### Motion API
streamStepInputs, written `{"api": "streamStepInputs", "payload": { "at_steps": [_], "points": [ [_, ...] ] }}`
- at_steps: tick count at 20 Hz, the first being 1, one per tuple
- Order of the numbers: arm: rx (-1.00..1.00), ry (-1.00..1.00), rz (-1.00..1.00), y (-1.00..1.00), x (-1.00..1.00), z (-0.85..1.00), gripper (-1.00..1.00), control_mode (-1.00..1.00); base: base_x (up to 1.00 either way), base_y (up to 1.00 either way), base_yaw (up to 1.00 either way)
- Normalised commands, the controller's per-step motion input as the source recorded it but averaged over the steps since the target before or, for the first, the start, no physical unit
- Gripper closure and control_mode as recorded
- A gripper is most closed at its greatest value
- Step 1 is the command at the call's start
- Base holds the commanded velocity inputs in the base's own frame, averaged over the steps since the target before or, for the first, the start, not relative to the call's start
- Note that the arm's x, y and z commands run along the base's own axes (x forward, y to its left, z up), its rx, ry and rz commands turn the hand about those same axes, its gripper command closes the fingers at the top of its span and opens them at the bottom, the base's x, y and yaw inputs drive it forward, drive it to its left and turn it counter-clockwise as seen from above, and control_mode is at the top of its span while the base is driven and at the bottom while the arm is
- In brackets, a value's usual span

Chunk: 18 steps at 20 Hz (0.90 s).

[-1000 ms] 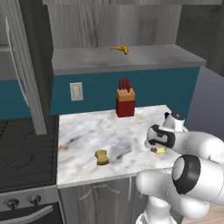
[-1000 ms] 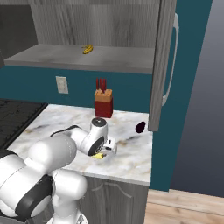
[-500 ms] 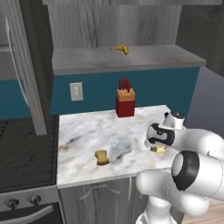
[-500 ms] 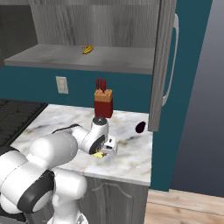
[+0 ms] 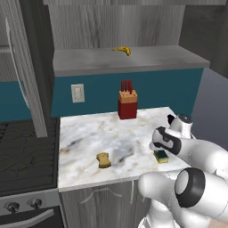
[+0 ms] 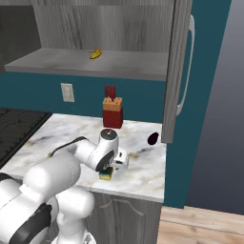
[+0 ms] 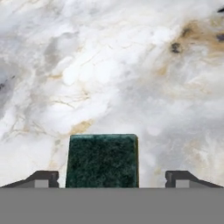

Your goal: Pick the sponge and sponge from the cabinet and place them on the counter.

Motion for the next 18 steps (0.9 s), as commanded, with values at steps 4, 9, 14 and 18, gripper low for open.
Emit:
{"api": "streamStepInputs", "payload": {
  "at_steps": [4, 9, 14, 18],
  "points": [
    [-0.01, -0.08, 0.00, 0.07, -0.06, 0.00, -1.00, -1.00, 0.00, 0.00, 0.00],
    [0.00, -0.19, 0.03, 0.00, -0.39, 0.36, -1.00, -1.00, 0.00, 0.00, 0.00],
    [0.00, -0.22, 0.04, 0.02, -0.44, 0.68, -1.00, -1.00, 0.00, 0.00, 0.00],
    [0.00, -0.21, 0.06, 0.06, -0.38, 0.75, -1.00, -1.00, 0.00, 0.00, 0.00]
  ]
}}
